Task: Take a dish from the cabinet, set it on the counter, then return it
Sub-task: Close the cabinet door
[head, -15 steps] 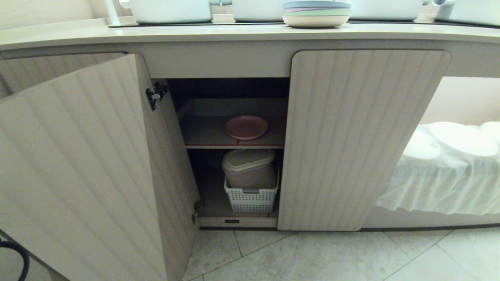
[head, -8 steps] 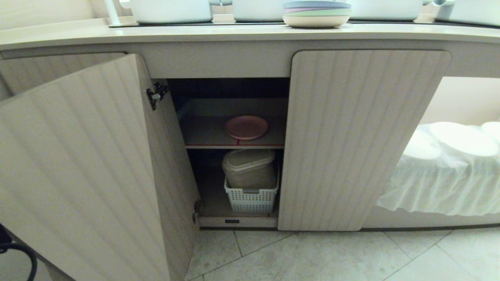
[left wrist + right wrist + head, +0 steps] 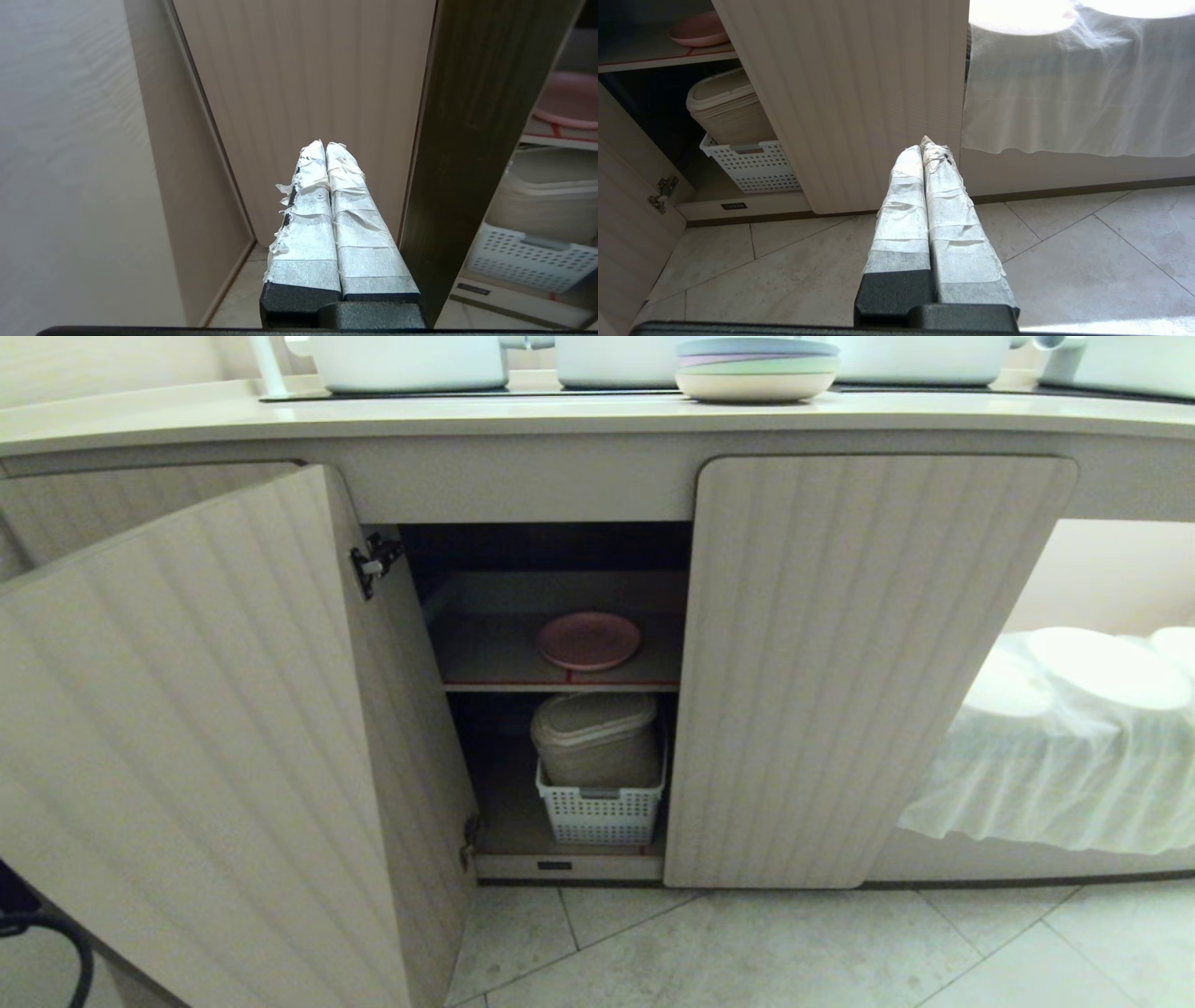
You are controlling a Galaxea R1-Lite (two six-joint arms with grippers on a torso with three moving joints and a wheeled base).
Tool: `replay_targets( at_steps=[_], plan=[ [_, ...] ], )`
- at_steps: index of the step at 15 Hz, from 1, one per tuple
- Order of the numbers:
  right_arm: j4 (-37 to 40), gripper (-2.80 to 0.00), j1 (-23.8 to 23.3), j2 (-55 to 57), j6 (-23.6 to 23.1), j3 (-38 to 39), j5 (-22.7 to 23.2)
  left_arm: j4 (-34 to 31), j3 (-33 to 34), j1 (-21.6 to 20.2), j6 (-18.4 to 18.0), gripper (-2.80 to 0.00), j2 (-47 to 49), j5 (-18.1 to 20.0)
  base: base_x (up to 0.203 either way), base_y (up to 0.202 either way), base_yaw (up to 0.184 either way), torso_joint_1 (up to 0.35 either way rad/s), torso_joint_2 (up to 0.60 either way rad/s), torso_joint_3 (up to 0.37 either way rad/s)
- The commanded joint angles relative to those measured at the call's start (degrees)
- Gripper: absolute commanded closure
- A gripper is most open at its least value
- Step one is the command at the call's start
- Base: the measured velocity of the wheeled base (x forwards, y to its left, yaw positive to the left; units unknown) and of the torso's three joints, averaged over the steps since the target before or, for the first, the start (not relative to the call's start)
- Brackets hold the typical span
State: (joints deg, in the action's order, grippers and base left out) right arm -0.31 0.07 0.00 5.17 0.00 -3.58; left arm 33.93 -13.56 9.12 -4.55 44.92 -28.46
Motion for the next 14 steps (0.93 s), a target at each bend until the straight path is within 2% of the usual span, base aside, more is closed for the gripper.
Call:
replay_targets(
  at_steps=[1, 5, 7, 11, 14],
  plan=[
    [-0.04, 0.00, 0.01, 0.00, 0.02, 0.00, -0.02, 0.34, 0.11, 0.02, 1.05, 0.00, -0.19, -0.19, 0.000, 0.000, 0.000, 0.000, 0.00, 0.000],
    [-0.04, 0.00, 0.01, 0.00, 0.02, 0.00, -0.02, 0.35, -0.23, 1.82, 4.33, 0.00, -0.35, -0.19, 0.000, 0.000, 0.000, 0.000, 0.00, 0.000],
    [-0.04, 0.00, 0.01, 0.00, 0.02, 0.00, -0.02, 0.10, 0.21, 3.83, 4.71, 0.00, -1.35, -0.19, 0.000, 0.000, 0.000, 0.000, 0.00, 0.000],
    [-0.04, 0.00, 0.01, 0.00, 0.02, 0.00, -0.02, 0.00, 0.28, 4.57, 5.42, 0.00, -1.33, -0.11, 0.000, 0.000, 0.000, 0.000, 0.00, 0.000],
    [-0.04, 0.00, 0.01, 0.00, 0.02, 0.00, -0.02, 0.00, 0.11, 7.76, 6.11, 0.00, -1.50, -0.24, 0.000, 0.000, 0.000, 0.000, 0.00, 0.000]
  ],
)
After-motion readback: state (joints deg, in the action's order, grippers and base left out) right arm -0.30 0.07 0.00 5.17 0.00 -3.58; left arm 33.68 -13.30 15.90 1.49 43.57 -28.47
